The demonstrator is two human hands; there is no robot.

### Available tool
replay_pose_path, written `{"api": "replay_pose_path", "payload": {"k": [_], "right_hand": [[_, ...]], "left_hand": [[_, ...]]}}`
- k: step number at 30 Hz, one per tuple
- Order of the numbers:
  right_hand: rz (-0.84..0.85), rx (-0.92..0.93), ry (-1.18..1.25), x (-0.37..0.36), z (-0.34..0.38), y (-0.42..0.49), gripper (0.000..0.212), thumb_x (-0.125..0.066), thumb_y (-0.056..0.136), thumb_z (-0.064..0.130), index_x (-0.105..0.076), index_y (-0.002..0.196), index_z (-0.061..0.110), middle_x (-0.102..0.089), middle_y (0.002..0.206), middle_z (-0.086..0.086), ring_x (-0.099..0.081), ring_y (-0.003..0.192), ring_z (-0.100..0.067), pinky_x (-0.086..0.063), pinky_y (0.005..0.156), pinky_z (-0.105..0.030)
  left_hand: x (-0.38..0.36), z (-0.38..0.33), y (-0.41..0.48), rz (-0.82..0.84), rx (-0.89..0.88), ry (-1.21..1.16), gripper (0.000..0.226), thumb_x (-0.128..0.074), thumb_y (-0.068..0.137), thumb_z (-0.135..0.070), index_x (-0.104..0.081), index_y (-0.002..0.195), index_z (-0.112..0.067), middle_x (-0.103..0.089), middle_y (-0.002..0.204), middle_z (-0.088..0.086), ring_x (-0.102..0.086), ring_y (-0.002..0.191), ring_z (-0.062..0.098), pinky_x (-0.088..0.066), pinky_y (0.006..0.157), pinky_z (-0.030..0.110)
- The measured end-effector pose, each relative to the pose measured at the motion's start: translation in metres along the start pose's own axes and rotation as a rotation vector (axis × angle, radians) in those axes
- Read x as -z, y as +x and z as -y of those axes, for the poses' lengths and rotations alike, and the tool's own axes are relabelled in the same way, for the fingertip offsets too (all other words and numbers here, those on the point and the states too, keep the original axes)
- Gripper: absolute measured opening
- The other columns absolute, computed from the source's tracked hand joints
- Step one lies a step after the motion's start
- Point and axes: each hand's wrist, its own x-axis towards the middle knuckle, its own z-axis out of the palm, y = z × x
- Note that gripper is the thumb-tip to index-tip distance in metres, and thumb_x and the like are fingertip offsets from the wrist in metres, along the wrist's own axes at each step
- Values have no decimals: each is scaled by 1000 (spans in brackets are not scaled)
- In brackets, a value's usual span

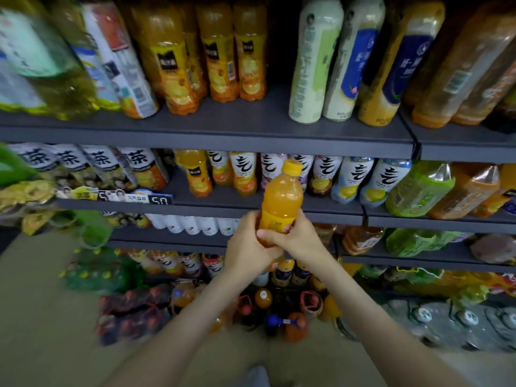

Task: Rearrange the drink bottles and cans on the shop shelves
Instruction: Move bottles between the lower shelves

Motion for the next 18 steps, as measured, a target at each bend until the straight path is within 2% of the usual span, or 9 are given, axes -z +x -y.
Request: {"api": "replay_pose_path", "payload": {"k": [1,3,4,6,9,11,14,18], "right_hand": [[11,-10,13,-10,5,-1,51,-81,72,27,-50,112,26,-62,98,14,-61,89,1,-50,77,-17],[77,-46,107,-25,13,-3,41,-80,75,22,-56,109,21,-69,100,2,-66,93,-13,-54,86,-32],[128,-59,189,-32,16,-5,36,-76,78,17,-59,109,17,-70,102,-4,-67,96,-20,-54,90,-40],[199,-61,332,-46,21,-4,31,-70,82,6,-59,110,11,-69,106,-12,-66,101,-31,-53,91,-44],[294,-46,371,-76,24,2,47,-76,73,8,-55,114,12,-69,106,-11,-66,101,-31,-55,87,-42],[372,-73,359,-98,22,8,56,-76,69,12,-53,120,10,-68,111,-13,-65,103,-30,-54,88,-43],[422,-142,351,-134,22,23,60,-74,71,17,-50,126,11,-65,118,-13,-64,106,-29,-53,89,-42],[278,-188,301,-191,37,49,78,-82,63,40,-49,130,18,-64,121,-6,-64,108,-23,-52,93,-45]], "left_hand": [[8,-2,-4,-13,2,62,49,-72,65,-47,-44,102,-33,-57,100,-6,-59,88,15,-48,63,36],[26,-2,-12,-58,14,126,53,-73,64,-48,-40,101,-30,-51,98,-5,-54,89,15,-43,63,33],[35,0,-17,-69,25,94,58,-72,61,-53,-40,102,-29,-49,100,-4,-52,91,14,-44,67,32],[57,6,-24,-42,65,-42,67,-67,56,-62,-42,109,-29,-48,105,-4,-52,99,13,-47,77,32],[99,24,-28,177,207,-174,64,-72,68,-54,-41,120,-31,-56,109,-8,-58,100,9,-49,81,29],[124,42,-29,251,251,-106,58,-75,74,-44,-43,121,-31,-61,104,-12,-60,94,4,-48,74,24],[147,69,-27,117,235,44,60,-74,72,-49,-48,123,-32,-64,100,-9,-61,92,11,-49,73,28],[183,96,-10,-27,261,156,60,-70,72,-54,-51,124,-30,-67,99,-1,-63,93,22,-51,78,34]]}}
